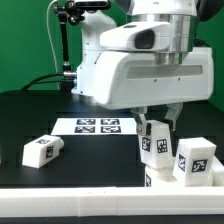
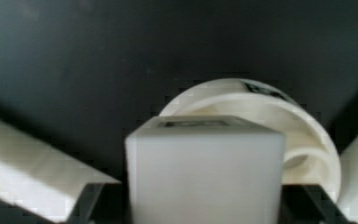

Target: Assemble stool

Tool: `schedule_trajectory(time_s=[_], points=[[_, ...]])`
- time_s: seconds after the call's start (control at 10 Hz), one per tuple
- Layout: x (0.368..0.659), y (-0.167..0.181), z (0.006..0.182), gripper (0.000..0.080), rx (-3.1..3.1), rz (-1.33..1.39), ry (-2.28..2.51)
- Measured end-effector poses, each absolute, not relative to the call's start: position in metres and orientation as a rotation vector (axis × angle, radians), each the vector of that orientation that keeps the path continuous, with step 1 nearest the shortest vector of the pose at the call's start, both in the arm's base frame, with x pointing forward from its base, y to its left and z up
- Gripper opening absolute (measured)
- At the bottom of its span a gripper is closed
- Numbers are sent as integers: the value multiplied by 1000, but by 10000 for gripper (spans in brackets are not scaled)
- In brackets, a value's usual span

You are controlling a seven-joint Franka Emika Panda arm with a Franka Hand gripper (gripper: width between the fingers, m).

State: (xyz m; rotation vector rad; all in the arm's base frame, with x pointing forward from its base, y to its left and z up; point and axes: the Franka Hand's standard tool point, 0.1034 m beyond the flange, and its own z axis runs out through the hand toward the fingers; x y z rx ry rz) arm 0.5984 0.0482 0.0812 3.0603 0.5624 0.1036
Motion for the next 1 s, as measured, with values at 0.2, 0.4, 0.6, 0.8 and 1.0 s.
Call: schedule_trajectory(time_s=[0.2, 0.4, 0.6, 0.8, 1.0], points=[[598, 49, 81, 338, 3111, 108, 320], [598, 50, 81, 338, 3130, 109, 135], [598, 51, 81, 338, 3138, 110, -50], [598, 52, 81, 338, 3134, 109, -263], [598, 54, 80, 338, 3121, 107, -473]])
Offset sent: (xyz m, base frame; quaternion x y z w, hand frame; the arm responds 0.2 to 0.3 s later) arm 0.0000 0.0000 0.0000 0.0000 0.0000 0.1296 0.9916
